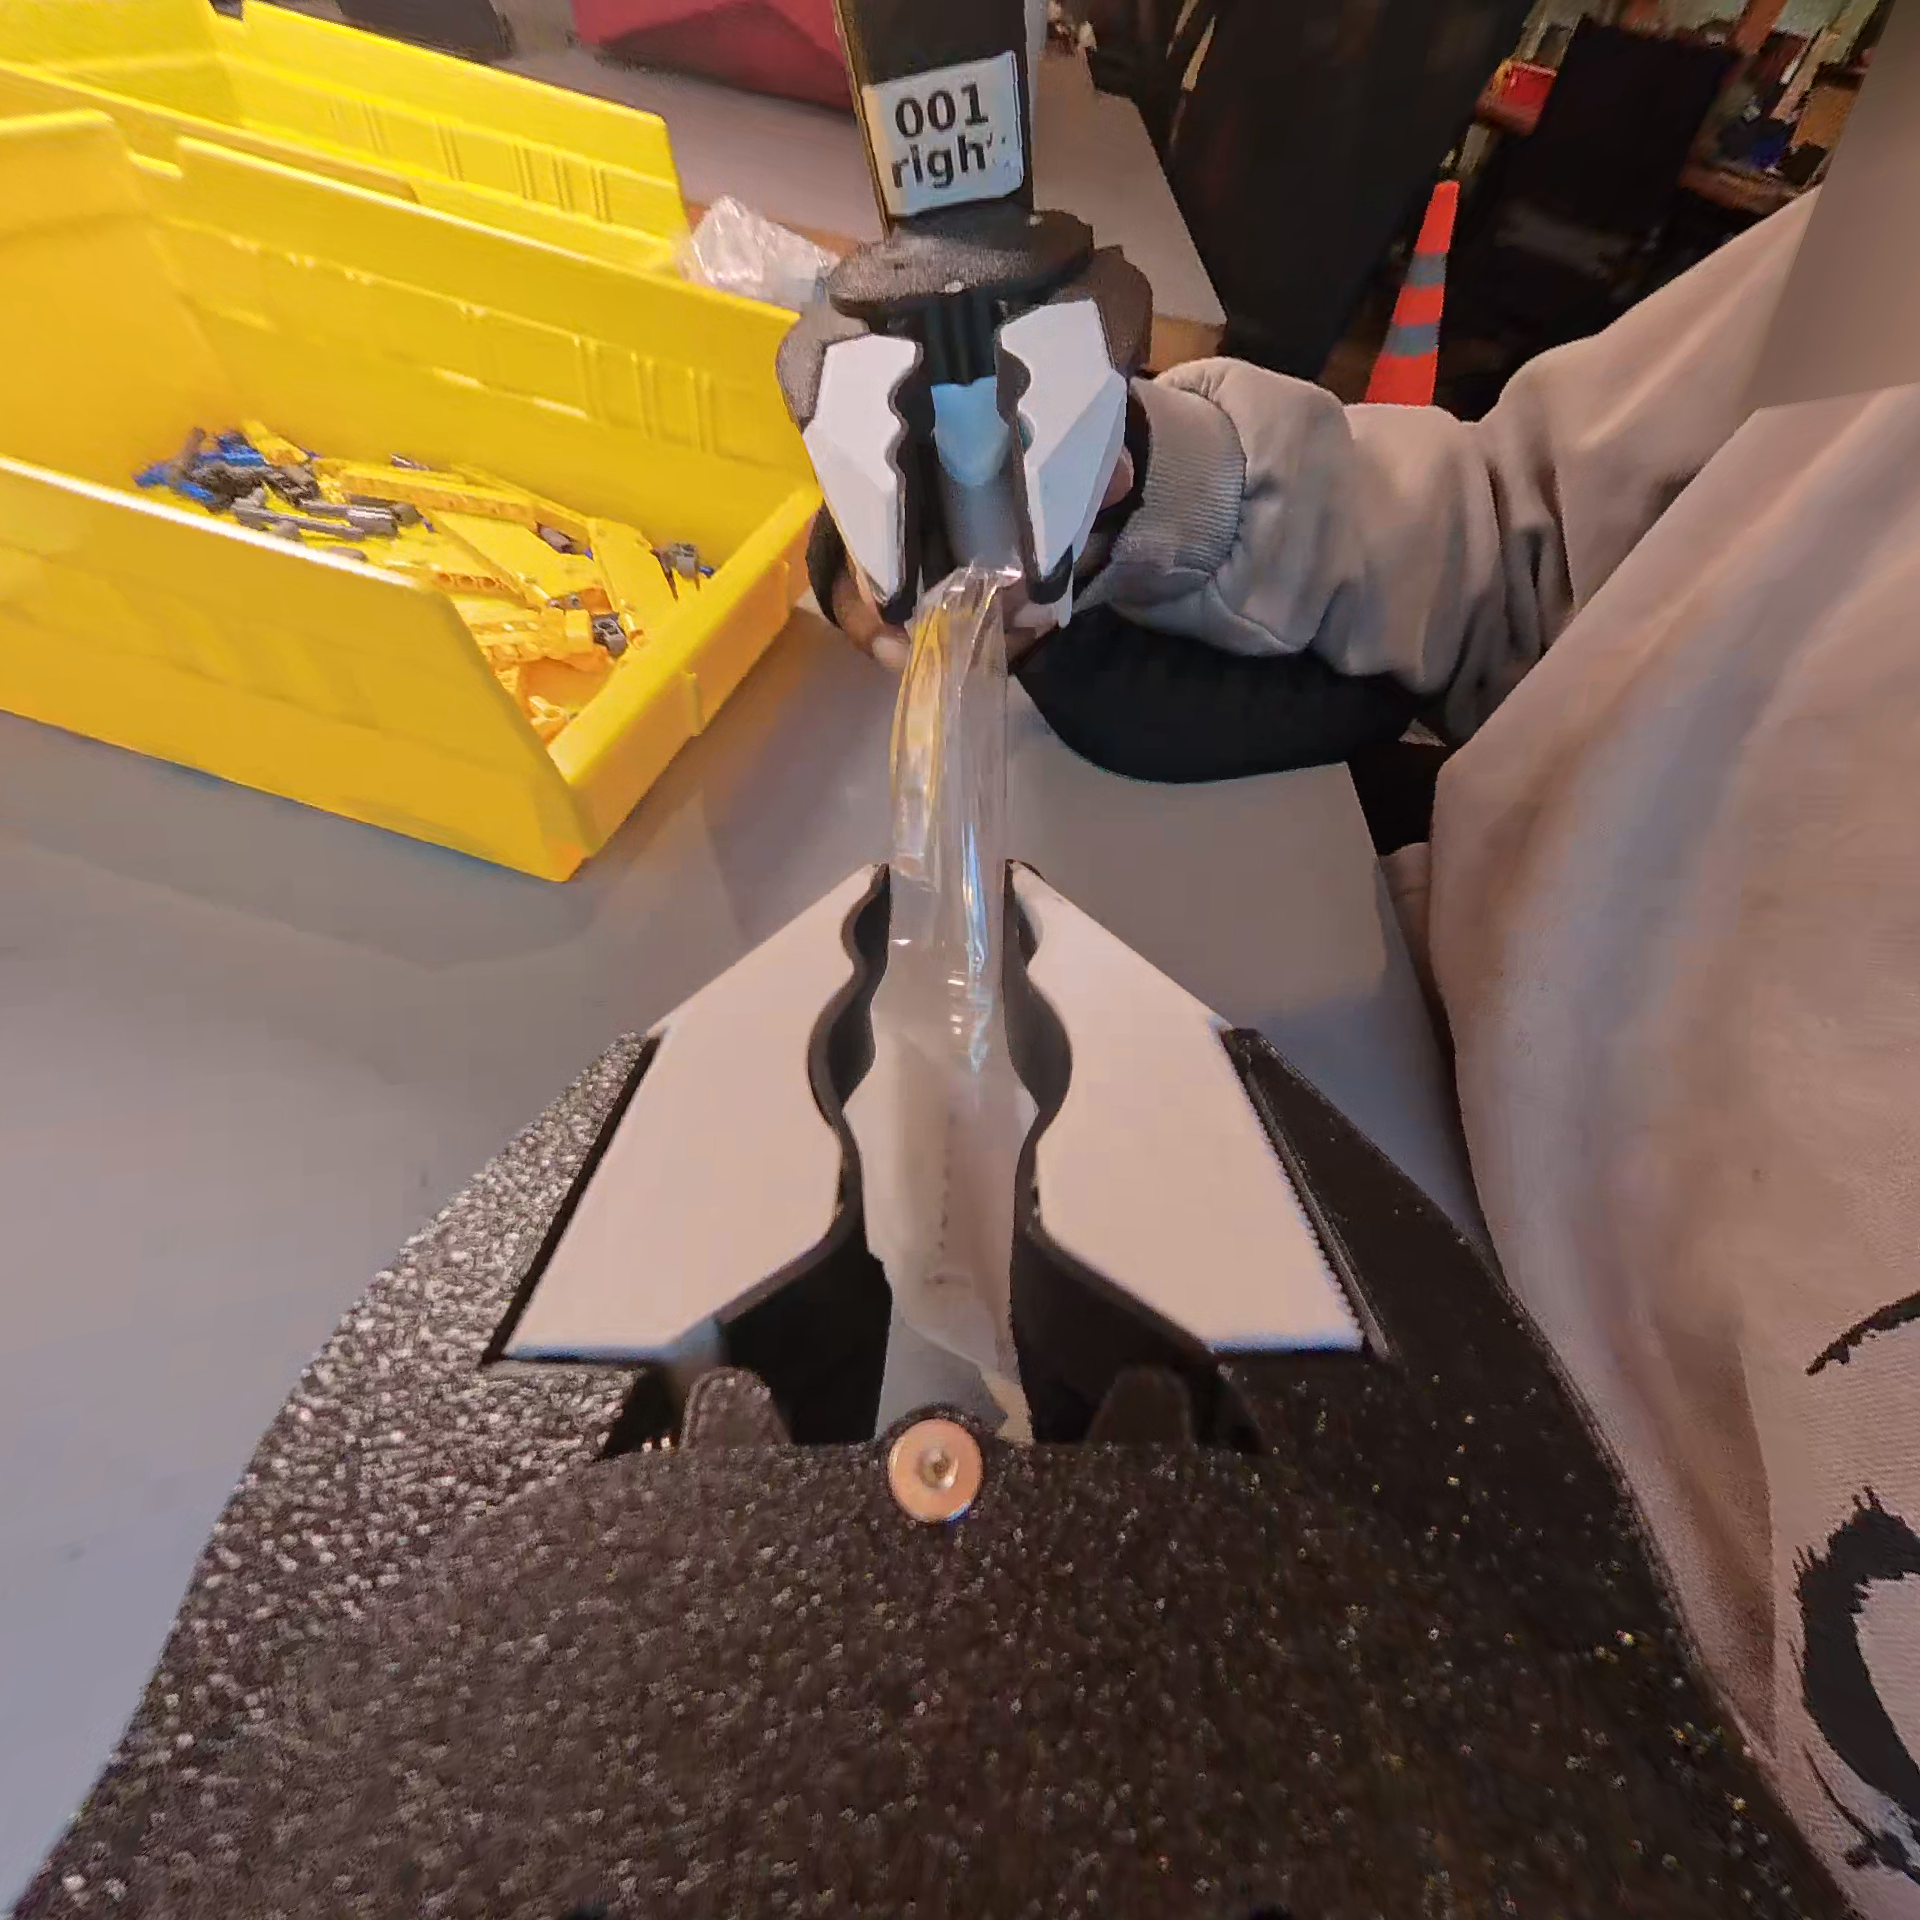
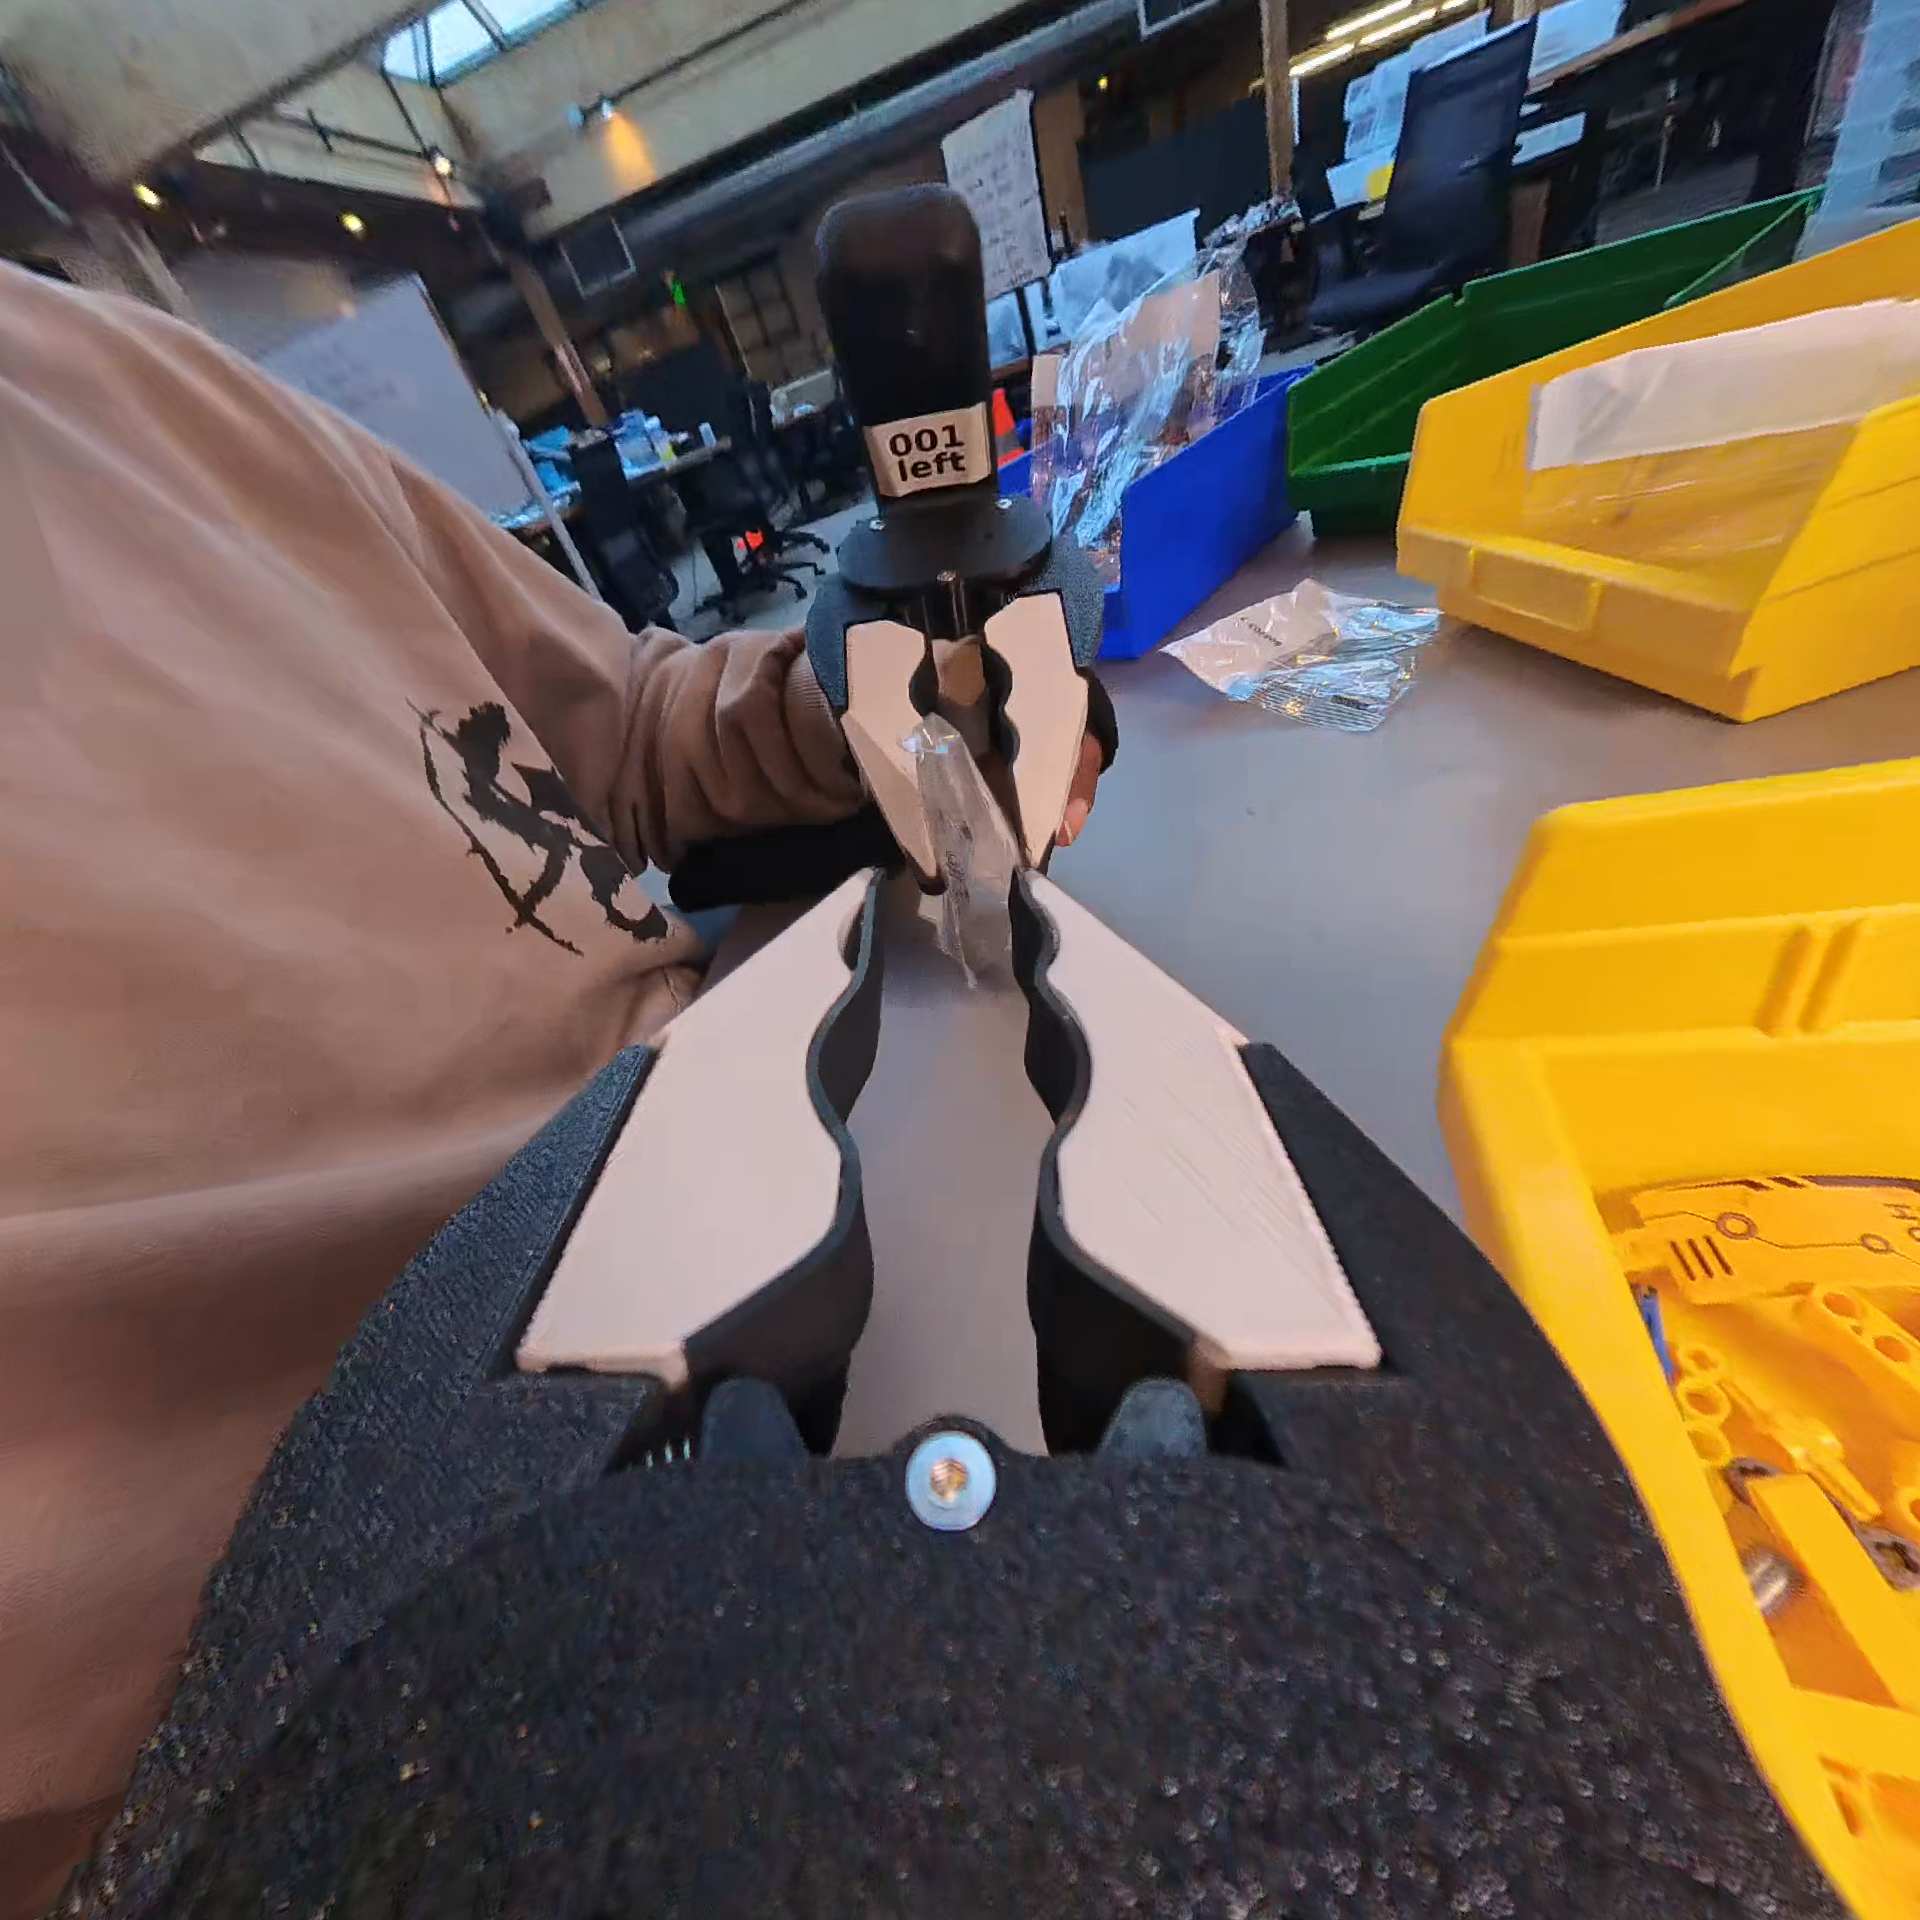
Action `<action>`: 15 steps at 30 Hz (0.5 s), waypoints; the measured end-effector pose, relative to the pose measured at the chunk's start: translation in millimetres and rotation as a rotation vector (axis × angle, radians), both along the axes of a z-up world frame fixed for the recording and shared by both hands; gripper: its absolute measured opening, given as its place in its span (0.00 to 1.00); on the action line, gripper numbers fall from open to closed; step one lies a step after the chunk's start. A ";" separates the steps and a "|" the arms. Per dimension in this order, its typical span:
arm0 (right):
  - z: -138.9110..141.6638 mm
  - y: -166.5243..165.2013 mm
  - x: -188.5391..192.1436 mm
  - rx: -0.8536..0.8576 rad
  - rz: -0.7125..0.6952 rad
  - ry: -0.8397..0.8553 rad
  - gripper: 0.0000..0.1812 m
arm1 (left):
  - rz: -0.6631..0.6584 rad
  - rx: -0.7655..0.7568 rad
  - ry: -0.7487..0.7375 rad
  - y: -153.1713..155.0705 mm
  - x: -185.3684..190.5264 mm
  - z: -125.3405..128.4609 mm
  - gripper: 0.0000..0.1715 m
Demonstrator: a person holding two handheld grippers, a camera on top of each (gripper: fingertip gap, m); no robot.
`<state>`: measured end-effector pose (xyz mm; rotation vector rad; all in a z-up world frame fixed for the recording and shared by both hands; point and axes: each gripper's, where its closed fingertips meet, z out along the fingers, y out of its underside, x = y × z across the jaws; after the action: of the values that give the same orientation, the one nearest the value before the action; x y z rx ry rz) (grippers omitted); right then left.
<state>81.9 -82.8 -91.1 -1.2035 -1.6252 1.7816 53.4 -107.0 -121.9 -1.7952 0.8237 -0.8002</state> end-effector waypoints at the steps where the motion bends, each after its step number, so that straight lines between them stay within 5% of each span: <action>1: -0.3 1.2 -0.5 -0.024 -0.002 -0.010 0.13 | 0.011 0.014 -0.010 1.5 -1.0 2.0 0.11; 8: -14.3 8.2 -11.3 -0.206 -0.040 -0.127 0.12 | 0.091 0.086 -0.098 11.3 -9.7 16.3 0.11; 15: 7.9 -27.7 -15.4 -0.346 0.127 -0.037 0.11 | 0.030 0.080 -0.020 6.8 11.5 -3.3 0.16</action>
<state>66.5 -110.6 -83.2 -1.3094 -1.4819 2.2007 65.0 -100.2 -125.2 -1.7222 0.8036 -0.7541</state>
